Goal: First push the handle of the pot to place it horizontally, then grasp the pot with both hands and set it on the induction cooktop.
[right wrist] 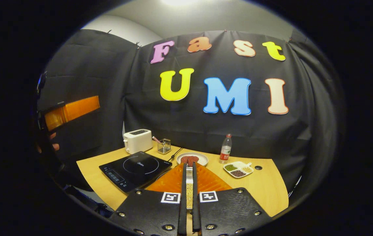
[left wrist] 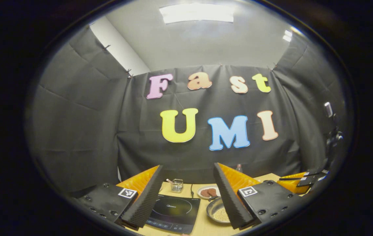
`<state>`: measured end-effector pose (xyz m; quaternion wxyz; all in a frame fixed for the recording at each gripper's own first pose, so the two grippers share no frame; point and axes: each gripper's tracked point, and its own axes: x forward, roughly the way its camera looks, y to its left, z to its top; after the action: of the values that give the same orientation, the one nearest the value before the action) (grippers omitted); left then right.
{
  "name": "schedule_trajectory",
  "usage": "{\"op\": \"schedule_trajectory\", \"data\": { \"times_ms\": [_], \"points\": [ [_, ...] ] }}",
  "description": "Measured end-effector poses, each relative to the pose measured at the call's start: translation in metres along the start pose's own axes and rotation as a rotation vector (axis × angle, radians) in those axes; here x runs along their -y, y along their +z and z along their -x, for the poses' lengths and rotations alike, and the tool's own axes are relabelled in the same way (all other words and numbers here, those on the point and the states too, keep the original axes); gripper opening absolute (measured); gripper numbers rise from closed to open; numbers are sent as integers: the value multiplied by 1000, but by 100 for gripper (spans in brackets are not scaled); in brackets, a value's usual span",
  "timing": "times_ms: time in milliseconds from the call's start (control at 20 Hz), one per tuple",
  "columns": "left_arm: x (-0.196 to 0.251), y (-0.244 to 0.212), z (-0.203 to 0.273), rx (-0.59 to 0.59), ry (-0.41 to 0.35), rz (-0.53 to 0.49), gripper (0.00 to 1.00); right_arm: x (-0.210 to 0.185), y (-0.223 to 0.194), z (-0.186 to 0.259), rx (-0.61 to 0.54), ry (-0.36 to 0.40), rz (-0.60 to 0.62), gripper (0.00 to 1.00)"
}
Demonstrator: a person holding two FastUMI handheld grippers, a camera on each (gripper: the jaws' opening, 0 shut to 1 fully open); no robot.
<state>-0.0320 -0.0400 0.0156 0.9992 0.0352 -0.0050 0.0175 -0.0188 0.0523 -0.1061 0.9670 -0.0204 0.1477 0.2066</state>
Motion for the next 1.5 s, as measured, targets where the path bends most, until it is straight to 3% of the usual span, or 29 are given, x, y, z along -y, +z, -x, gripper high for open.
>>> {"op": "schedule_trajectory", "data": {
  "times_ms": [500, 650, 800, 850, 900, 1100, 1150, 1500],
  "points": [
    [-10, -2, 8, -21, 44, -17, 100, -7, -93, -28, -254, 98, 31, 7],
    [-16, -3, 13, -27, 62, -23, 94, -9, -118, -32, -330, 122, 16, 7],
    [-19, -7, 16, -36, 82, -31, 100, -12, -142, -35, -407, 161, 9, 7],
    [-20, -6, 18, -39, 89, -34, 94, -14, -150, -35, -430, 172, 5, 7],
    [-20, -8, 20, -42, 95, -37, 100, -15, -156, -35, -453, 185, 1, 7],
    [-14, -15, 24, -57, 117, -43, 94, -19, -186, -32, -543, 219, -5, 7],
    [-11, -18, 25, -63, 120, -43, 100, -18, -192, -31, -558, 224, -3, 7],
    [20, -30, 29, -70, 148, -25, 94, 4, -214, -27, -612, 236, 6, 4]
  ]
}}
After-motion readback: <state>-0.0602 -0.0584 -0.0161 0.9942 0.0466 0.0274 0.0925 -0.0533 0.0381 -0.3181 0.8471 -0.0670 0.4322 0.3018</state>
